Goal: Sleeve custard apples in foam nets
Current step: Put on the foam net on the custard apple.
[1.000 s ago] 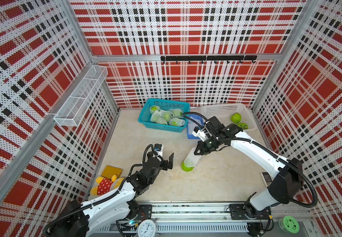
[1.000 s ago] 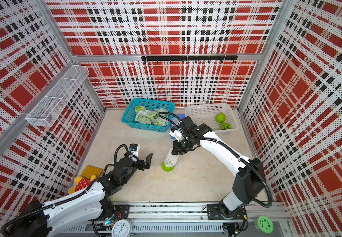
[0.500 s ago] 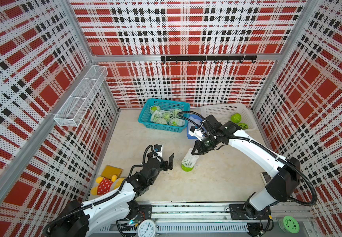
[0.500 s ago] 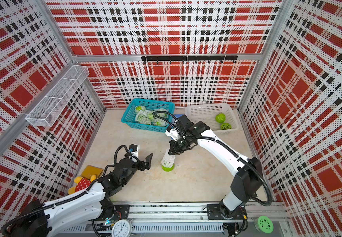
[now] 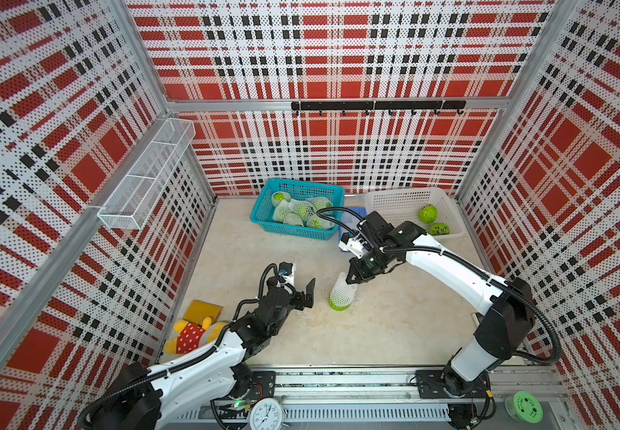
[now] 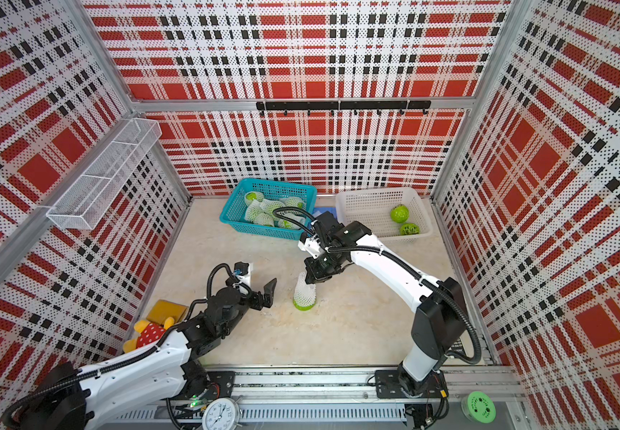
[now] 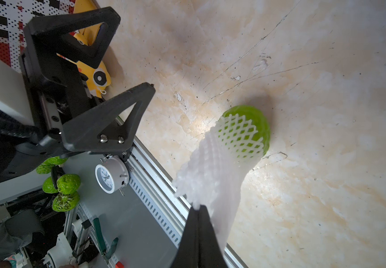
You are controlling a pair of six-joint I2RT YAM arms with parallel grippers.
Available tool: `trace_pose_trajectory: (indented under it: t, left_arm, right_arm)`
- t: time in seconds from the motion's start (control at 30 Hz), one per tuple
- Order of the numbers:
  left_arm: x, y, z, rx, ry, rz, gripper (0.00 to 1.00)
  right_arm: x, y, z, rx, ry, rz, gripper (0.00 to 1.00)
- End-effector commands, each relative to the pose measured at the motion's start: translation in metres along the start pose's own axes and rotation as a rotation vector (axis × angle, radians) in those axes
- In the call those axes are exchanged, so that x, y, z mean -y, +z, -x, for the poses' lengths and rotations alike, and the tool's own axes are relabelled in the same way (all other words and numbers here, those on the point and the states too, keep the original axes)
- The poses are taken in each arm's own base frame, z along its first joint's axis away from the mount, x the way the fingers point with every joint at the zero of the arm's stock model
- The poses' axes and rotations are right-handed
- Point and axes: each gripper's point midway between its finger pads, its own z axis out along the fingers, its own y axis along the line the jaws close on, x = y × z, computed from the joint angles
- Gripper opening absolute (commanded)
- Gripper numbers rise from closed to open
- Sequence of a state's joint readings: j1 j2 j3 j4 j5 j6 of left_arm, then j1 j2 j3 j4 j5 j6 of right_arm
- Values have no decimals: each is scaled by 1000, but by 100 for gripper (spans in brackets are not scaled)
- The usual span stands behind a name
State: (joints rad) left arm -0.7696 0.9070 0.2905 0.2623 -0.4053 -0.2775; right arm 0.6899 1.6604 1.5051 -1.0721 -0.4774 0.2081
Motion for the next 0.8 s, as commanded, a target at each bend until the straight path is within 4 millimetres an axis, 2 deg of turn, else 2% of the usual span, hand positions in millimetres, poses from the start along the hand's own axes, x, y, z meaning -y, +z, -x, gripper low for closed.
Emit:
trace_pose_trajectory:
  t: [0.0, 0.17, 0.33, 0.57, 0.77]
  left_arm:
    - [-2, 0, -1, 15, -34, 10, 100]
    - [4, 2, -6, -1, -33, -21, 100]
    - [17, 2, -11, -11, -10, -83, 100]
    - [53, 5, -23, -47, 1, -250, 100]
    - [71, 14, -33, -74, -2, -331, 99]
  right_arm:
    - [1, 6, 6, 7, -33, -3, 0]
    - [3, 13, 6, 1, -28, 1, 0]
    - [6, 16, 8, 1, -34, -9, 0]
    - [7, 18, 13, 14, -43, -18, 0]
    - [10, 17, 16, 26, -45, -33, 0]
